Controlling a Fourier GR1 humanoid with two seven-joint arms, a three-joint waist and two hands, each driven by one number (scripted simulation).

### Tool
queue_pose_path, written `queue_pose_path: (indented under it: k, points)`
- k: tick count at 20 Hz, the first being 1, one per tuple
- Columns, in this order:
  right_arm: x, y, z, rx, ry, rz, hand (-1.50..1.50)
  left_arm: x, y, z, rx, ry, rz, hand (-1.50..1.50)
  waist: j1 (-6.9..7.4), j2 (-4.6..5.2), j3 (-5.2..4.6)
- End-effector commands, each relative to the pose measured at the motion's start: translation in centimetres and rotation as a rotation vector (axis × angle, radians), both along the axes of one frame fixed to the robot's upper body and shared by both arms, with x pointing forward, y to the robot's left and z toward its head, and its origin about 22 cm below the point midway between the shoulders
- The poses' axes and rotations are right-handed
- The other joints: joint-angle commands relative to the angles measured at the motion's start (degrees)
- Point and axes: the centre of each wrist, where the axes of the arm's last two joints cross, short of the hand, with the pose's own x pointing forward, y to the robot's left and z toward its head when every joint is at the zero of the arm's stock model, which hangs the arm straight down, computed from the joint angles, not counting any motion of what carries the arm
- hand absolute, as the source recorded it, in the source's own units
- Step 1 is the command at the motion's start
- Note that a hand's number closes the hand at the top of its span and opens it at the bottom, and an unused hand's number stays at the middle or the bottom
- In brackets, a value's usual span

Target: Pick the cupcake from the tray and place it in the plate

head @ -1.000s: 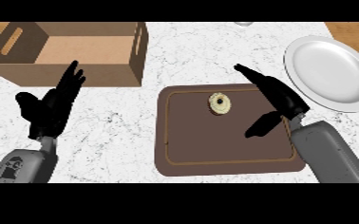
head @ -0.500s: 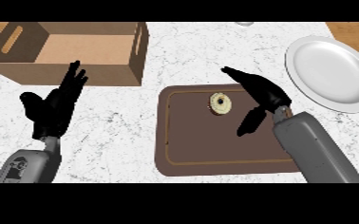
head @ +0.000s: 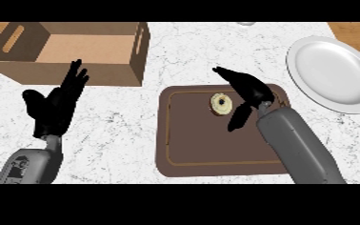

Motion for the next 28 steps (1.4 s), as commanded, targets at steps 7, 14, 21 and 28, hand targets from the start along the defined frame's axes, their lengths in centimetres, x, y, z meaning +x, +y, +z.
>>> queue_pose_path:
  k: [7,14,21,28]
  points:
    - [1.2,1.5,-1.4,-0.069,0.062,0.072,-1.5,-1.7,1.8,-3.2,-0.005,0.079,0.017,0.0,0.16,0.34,-0.42]
    - [0.3,3.1,-2.5,-0.045,0.037,0.178,1.5,-0.8,1.2,0.5,0.002,0.091,0.01,0.0,-0.02,0.23,-0.38]
    - [0.9,3.0,-1.0,0.01,-0.082,0.115,1.5,0.7,1.1,-1.1,-0.018,0.078,0.023,0.0,-0.43,0.28,-0.41]
    - [4.3,1.2,0.7,-0.06,-0.175,-0.344,1.5,0.0,0.6,-1.3,-0.006,0.086,0.0,0.0,0.82,0.75,-0.38]
